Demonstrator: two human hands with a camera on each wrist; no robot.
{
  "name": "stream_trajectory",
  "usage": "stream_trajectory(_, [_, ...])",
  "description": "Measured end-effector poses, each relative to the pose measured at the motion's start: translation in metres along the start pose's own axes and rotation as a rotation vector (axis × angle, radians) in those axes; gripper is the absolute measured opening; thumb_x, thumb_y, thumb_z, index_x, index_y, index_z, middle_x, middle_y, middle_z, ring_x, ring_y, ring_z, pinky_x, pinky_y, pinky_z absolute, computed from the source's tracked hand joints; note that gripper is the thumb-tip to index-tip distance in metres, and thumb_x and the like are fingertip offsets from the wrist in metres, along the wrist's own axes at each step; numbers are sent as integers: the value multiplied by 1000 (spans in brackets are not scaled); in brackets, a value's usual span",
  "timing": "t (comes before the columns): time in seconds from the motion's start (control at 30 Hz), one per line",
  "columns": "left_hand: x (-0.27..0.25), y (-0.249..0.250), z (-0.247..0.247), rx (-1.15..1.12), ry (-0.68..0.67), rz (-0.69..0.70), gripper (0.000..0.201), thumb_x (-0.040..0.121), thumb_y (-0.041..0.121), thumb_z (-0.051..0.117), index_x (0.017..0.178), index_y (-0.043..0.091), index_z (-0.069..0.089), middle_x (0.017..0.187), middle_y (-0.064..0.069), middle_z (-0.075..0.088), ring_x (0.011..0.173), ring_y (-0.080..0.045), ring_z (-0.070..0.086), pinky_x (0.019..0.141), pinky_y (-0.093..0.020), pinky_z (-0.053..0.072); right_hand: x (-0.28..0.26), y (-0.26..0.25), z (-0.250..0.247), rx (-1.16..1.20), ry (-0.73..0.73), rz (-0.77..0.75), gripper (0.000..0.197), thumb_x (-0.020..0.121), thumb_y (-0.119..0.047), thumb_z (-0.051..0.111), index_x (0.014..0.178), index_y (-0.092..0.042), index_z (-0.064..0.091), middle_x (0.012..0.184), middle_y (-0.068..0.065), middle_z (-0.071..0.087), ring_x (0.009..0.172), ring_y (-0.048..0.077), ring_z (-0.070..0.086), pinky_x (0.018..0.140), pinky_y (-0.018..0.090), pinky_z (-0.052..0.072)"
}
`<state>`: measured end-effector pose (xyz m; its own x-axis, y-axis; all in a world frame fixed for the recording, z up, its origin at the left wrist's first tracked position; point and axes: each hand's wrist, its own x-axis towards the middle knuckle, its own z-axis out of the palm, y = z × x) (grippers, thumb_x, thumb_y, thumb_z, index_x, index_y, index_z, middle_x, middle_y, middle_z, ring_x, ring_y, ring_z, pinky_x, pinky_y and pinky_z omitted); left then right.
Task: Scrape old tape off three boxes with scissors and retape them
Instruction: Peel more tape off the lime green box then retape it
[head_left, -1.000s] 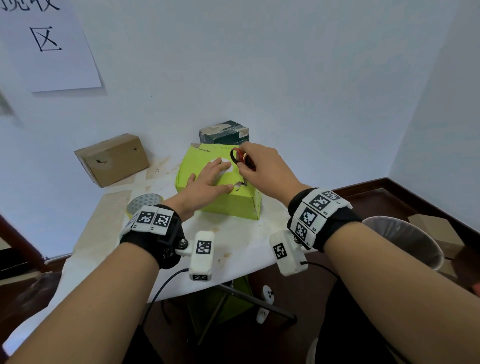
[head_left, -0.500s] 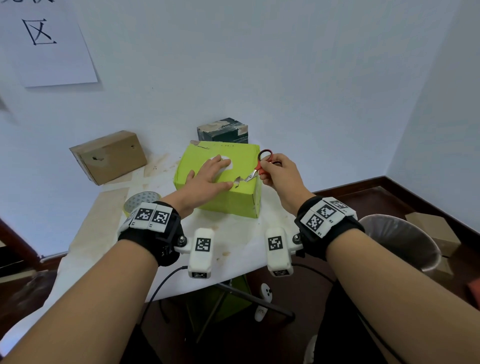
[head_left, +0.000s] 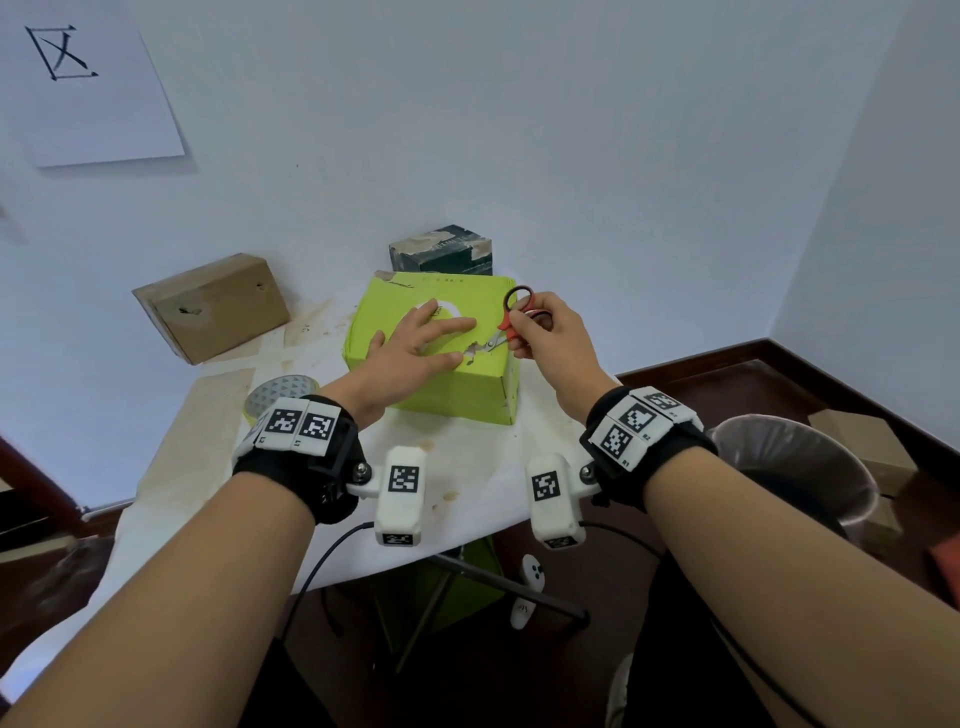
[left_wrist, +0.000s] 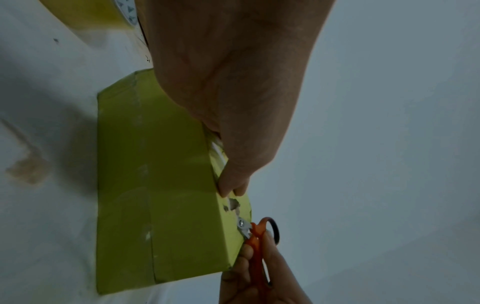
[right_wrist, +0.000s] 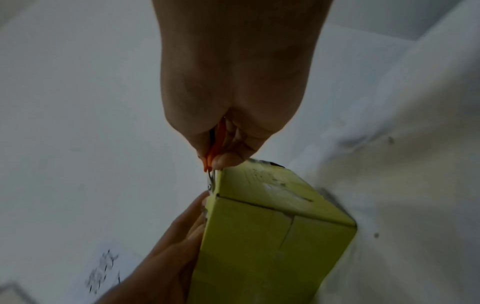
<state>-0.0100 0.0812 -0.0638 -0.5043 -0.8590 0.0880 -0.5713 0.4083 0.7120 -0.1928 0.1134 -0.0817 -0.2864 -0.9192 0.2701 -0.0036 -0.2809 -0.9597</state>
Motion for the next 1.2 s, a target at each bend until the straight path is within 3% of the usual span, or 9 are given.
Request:
stream_trajectory(0.2, [-1, 2, 0, -37, 19, 19, 27, 95, 32, 56, 113, 50, 62, 158, 17, 14, 147, -6, 4, 115, -42, -19, -1, 10, -2, 186, 3, 45, 11, 97, -5, 49, 89, -12, 53, 80, 5, 62, 61, 8, 53, 61, 18, 49])
stream_trajectory(0.3, [1, 4, 2, -52, 46, 6, 23, 93, 33, 59, 101, 54, 64, 155, 18, 22, 146, -8, 7, 118, -49, -8, -1, 14, -2, 245, 0, 48, 12, 97, -5, 49, 90, -13, 54, 79, 4, 60, 60, 5, 54, 62, 17, 49])
stream_trajectory(0.47, [5, 2, 5, -57, 66, 17, 17, 91, 36, 61, 94, 51, 68, 140, 27, 36, 132, -2, 28, 117, -51, 2, 0, 15, -5, 293, -24, 59, 11, 98, -6, 48, 91, -13, 53, 80, 4, 60, 58, 3, 55, 63, 16, 51])
stream_trajectory(0.6, [7, -1, 5, -64, 65, 17, 16, 89, 37, 63, 90, 53, 67, 136, 28, 38, 126, 3, 33, 117, -51, 1, -2, 15, -5, 304, -33, 60, 10, 98, -7, 48, 92, -14, 53, 79, 2, 59, 59, 3, 55, 63, 16, 51])
stream_trajectory(0.7, [9, 0, 2, -95, 14, -13, 14, 75, 50, 68, 90, 53, 68, 133, 33, 38, 129, 0, 33, 118, -51, 4, -3, 14, -5, 292, -32, 61, 10, 98, -7, 49, 92, -15, 53, 78, 2, 60, 58, 3, 55, 62, 16, 51])
stream_trajectory(0.8, [14, 1, -1, -121, -26, -37, 34, 58, 61, 71, 88, 47, 71, 126, 40, 37, 131, -7, 35, 117, -50, 10, -2, 12, -5, 281, -22, 62, 11, 98, -6, 49, 92, -14, 52, 78, 2, 60, 56, 2, 55, 61, 15, 51])
stream_trajectory(0.9, [15, 7, -3, -185, -21, -40, 13, 72, 41, 79, 83, 41, 73, 129, 28, 42, 135, -11, 34, 117, -45, 18, -1, 12, -5, 279, -25, 64, 10, 98, -6, 48, 92, -14, 52, 80, 4, 61, 56, 2, 55, 61, 15, 51])
stream_trajectory(1.0, [18, 10, -2, -230, -6, -36, 11, 81, 20, 75, 83, 30, 71, 130, 11, 47, 130, -11, 39, 110, -33, 29, -1, 13, -5, 278, -28, 64, 9, 98, -6, 48, 93, -14, 52, 80, 4, 61, 56, 2, 55, 61, 15, 51])
stream_trajectory(1.2, [20, 16, -1, -268, 26, -33, 5, 86, 5, 69, 89, 9, 70, 92, 6, 59, 85, -7, 60, 76, -12, 46, -1, 12, -6, 247, -34, 61, 10, 98, -6, 48, 93, -14, 52, 83, 5, 62, 58, 3, 56, 61, 16, 51])
